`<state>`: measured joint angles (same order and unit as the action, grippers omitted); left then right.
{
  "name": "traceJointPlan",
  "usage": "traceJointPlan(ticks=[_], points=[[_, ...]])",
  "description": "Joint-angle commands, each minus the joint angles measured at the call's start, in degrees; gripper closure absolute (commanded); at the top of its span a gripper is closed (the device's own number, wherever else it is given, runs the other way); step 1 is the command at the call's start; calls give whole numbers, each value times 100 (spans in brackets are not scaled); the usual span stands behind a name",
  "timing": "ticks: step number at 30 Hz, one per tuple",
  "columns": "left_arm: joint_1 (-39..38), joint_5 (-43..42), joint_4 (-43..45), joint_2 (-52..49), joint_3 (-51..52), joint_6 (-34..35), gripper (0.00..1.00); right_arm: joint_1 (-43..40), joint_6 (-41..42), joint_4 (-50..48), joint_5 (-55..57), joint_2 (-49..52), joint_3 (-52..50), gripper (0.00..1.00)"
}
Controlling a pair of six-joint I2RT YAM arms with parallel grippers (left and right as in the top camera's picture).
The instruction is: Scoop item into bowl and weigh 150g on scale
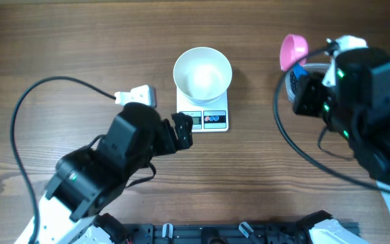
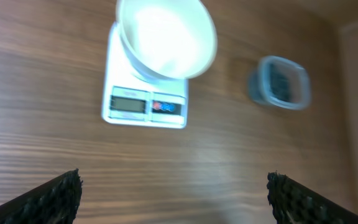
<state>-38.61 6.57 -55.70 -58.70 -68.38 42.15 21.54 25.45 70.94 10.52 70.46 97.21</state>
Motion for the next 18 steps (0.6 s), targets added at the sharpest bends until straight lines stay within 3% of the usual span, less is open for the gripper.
traceJointPlan(ticks=[1, 11, 15, 18], points=[[33, 715, 9, -319, -31, -317, 0, -17, -295, -254, 319, 219, -24, 96], [33, 702, -391, -863, -31, -321, 0, -17, -815, -732, 317, 321, -24, 95], [33, 693, -284, -1058, -31, -1082, 0, -17, -866, -728, 306, 321, -24, 96], [33, 638, -306, -1191, -31, -1235, 0, -17, -721, -820, 343, 321, -24, 96]])
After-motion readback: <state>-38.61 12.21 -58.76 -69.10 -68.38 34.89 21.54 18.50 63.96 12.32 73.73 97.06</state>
